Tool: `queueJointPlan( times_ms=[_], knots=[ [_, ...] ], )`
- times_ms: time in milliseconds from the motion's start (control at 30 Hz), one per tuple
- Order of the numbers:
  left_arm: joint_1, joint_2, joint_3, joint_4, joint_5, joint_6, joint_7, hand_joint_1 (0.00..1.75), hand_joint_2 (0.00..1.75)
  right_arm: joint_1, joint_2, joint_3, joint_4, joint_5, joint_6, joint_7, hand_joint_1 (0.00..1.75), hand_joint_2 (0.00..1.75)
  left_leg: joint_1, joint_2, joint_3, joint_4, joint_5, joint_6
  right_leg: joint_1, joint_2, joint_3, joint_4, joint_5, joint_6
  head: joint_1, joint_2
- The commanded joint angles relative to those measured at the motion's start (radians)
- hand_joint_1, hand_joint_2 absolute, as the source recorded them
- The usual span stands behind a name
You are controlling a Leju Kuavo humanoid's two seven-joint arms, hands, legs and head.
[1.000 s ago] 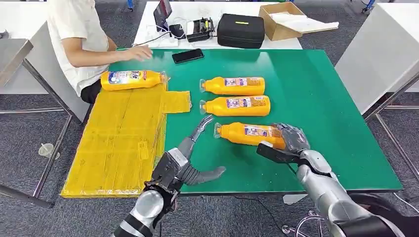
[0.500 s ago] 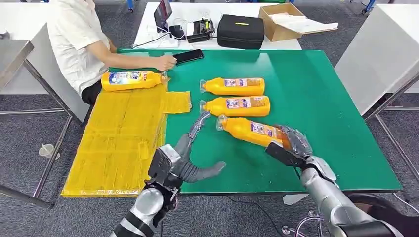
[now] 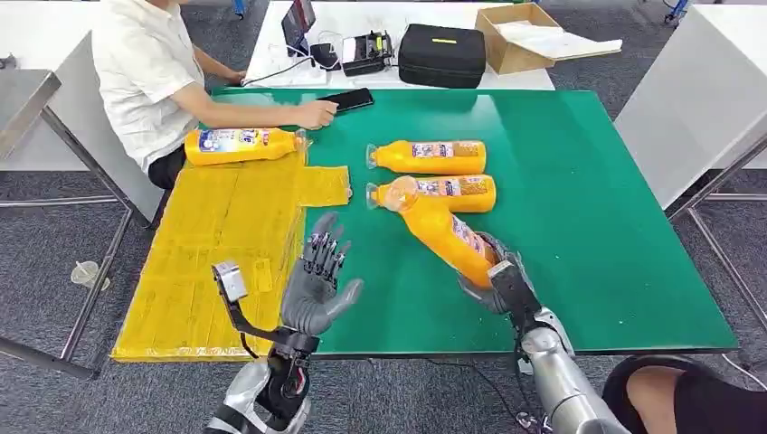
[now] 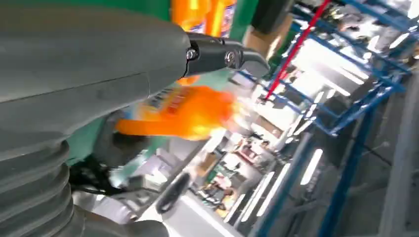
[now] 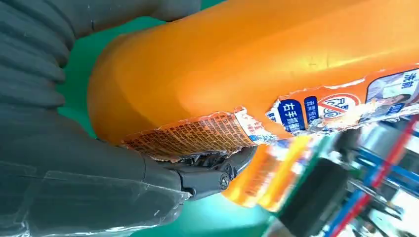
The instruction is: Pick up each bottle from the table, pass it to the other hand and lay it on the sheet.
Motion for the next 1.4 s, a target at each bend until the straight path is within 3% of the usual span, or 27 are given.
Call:
queueJointPlan(
  times_ms=[33,200,433,600,733,1033,1133,1333,1400],
  knots=[
    [-0.046,0.045,-0.069,0.171,0.084,-0.157,0.052,0.0,1.75,0.061,0.106,0.113,-0.182,-0.089,0.009,-0.002,1.75,1.75,0.001,0.004,0.005,0.0,-0.003,-0.001,0.002,0.002,0.004,-0.001,-0.001,-0.005,0.0,0.0],
    [-0.055,0.036,-0.042,0.141,0.079,-0.073,0.033,0.0,1.75,0.097,0.166,0.23,-0.243,-0.149,-0.055,-0.002,1.75,1.75,0.0,0.004,-0.001,0.0,-0.001,-0.001,0.0,0.002,-0.002,0.0,0.0,-0.003,0.0,0.0],
    [-0.053,0.037,-0.042,0.137,0.079,-0.072,0.034,0.0,1.75,0.096,0.159,0.229,-0.246,-0.154,-0.053,-0.002,1.75,1.75,0.002,0.004,0.001,0.001,-0.003,-0.001,0.002,0.002,-0.001,0.0,-0.002,-0.004,0.0,0.0],
    [-0.074,0.033,-0.063,0.139,0.112,-0.099,0.052,0.0,1.75,0.068,0.172,0.344,-0.165,-0.141,-0.027,-0.002,1.75,1.75,0.001,0.005,0.0,0.0,-0.002,-0.001,0.001,0.003,-0.001,-0.001,-0.001,-0.004,0.0,0.0],
    [-0.093,0.021,-0.048,0.145,0.043,0.012,-0.001,0.0,1.75,0.101,0.181,0.437,-0.208,-0.143,-0.038,-0.002,1.75,1.75,0.001,0.004,0.0,0.001,-0.003,-0.002,0.002,0.002,-0.001,0.0,-0.001,-0.005,0.0,0.0],
    [-0.092,0.016,-0.038,0.114,0.031,0.033,-0.014,0.0,1.75,0.101,0.175,0.446,-0.191,-0.142,-0.02,-0.002,1.75,1.75,0.002,0.002,-0.001,0.001,-0.003,0.0,0.002,0.0,-0.001,0.0,-0.002,-0.004,0.0,0.0],
    [-0.081,0.025,-0.044,0.067,-0.016,0.032,-0.047,0.0,1.75,0.073,0.187,0.429,-0.094,-0.097,-0.017,0.002,1.75,1.75,0.001,0.004,-0.001,0.001,-0.003,-0.001,0.002,0.002,-0.002,0.0,-0.002,-0.005,0.0,0.0],
    [-0.093,0.014,-0.048,0.004,-0.251,0.222,-0.16,0.0,1.75,0.058,0.189,0.467,-0.058,-0.042,0.007,0.023,1.75,1.75,0.002,0.004,0.0,0.002,-0.003,-0.001,0.003,0.002,-0.001,0.0,-0.002,-0.006,0.0,0.0],
    [-0.093,0.006,-0.035,0.002,-0.243,0.209,-0.156,0.0,1.75,0.052,0.189,0.479,-0.051,-0.034,0.009,0.024,1.75,1.75,0.002,0.003,0.0,0.001,-0.003,-0.001,0.002,0.001,-0.001,0.0,-0.002,-0.005,0.0,0.0]
  ],
)
